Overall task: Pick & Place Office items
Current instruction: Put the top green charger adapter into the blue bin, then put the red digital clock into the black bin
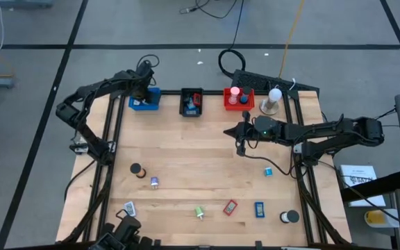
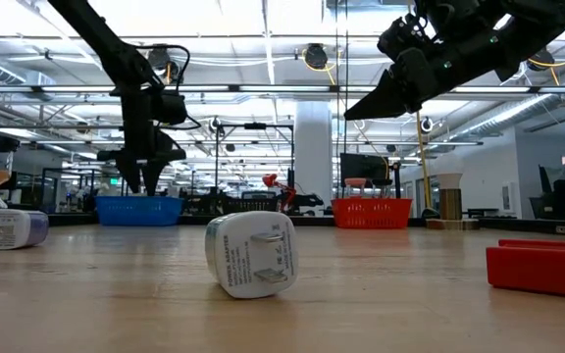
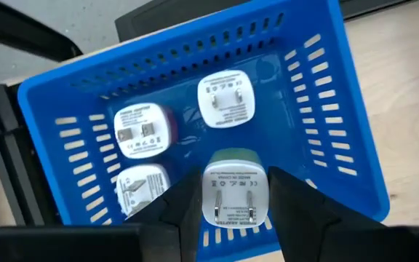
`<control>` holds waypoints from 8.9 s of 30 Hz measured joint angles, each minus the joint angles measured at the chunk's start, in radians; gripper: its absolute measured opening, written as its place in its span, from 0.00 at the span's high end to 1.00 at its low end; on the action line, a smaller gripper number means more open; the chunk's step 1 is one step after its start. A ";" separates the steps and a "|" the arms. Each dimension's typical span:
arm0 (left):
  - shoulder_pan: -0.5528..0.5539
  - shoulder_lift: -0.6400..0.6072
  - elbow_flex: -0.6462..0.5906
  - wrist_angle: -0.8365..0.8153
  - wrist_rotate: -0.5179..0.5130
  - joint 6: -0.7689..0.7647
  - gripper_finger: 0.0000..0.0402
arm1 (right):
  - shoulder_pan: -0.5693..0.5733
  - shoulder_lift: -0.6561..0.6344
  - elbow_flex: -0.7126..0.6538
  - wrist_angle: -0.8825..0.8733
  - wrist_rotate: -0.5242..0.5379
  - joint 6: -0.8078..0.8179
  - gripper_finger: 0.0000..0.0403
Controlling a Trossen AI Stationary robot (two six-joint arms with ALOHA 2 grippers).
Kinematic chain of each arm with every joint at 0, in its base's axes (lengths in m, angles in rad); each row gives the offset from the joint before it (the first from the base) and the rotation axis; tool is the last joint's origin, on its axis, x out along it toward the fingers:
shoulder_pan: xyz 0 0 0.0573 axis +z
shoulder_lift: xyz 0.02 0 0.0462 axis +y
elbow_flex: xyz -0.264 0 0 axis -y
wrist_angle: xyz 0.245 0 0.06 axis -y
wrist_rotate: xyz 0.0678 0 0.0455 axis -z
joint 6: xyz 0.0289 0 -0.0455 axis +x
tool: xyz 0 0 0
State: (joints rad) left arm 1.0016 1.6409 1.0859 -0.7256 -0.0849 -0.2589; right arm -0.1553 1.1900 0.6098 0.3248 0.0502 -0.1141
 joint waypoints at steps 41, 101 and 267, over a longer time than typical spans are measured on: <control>0.015 0.070 0.000 0.001 -0.062 -0.064 0.62 | 0.000 0.000 0.000 -0.002 -0.003 -0.002 1.00; -0.154 -0.345 -0.177 0.130 -0.168 0.230 0.70 | 0.000 0.000 -0.001 -0.008 -0.002 -0.003 1.00; -0.903 -0.282 -0.815 1.513 0.084 0.306 0.94 | 0.060 0.471 0.558 -0.620 0.104 -0.011 0.50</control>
State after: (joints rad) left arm 0.0982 1.3590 0.2710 0.7870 -0.0010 0.0471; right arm -0.0952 1.6609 1.1676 -0.2950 0.1545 -0.1246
